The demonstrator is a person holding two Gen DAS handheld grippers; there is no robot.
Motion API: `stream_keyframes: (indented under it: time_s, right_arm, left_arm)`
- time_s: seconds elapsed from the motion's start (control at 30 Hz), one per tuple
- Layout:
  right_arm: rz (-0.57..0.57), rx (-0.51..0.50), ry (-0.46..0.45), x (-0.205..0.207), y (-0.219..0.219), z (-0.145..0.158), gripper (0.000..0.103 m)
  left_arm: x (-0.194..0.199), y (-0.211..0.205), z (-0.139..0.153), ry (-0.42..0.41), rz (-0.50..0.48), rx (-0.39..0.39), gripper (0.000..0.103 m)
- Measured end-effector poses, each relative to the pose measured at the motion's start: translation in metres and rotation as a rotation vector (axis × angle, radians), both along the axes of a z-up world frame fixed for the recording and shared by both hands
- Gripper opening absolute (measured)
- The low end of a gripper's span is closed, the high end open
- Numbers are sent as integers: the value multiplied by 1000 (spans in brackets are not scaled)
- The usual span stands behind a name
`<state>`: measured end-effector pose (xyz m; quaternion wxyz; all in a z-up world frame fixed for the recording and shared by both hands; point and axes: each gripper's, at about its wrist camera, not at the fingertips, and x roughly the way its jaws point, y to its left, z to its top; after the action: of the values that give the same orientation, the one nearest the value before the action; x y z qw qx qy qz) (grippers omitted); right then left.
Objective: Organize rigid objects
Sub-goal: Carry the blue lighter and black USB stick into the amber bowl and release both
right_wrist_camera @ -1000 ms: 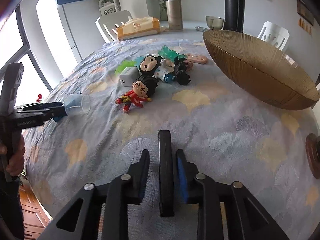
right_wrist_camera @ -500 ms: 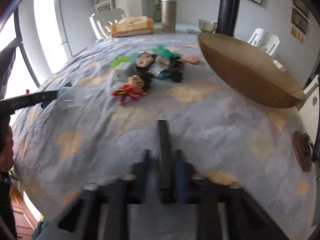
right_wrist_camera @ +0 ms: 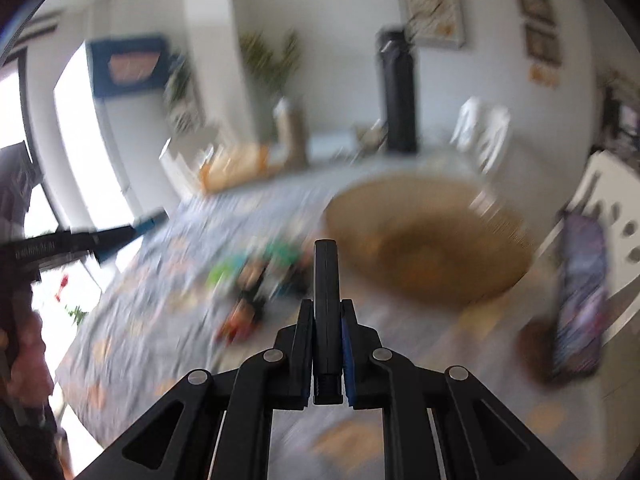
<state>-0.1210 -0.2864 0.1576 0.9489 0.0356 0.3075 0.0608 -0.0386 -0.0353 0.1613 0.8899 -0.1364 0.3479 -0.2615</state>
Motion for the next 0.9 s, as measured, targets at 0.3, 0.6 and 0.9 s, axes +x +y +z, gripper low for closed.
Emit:
stream_keyframes:
  time_s: [0.3, 0.6, 0.9]
  right_arm:
    - [-156, 122, 196, 75, -70, -15, 12]
    - [-147, 166, 330, 104, -80, -44, 12]
    - [-188, 90, 101, 54, -80, 10, 48]
  left_arm:
    - [64, -129, -36, 11, -91, 81, 21]
    - [75, -160, -75, 77, -124, 123, 22]
    - [10, -95, -1, -158, -51, 92, 69]
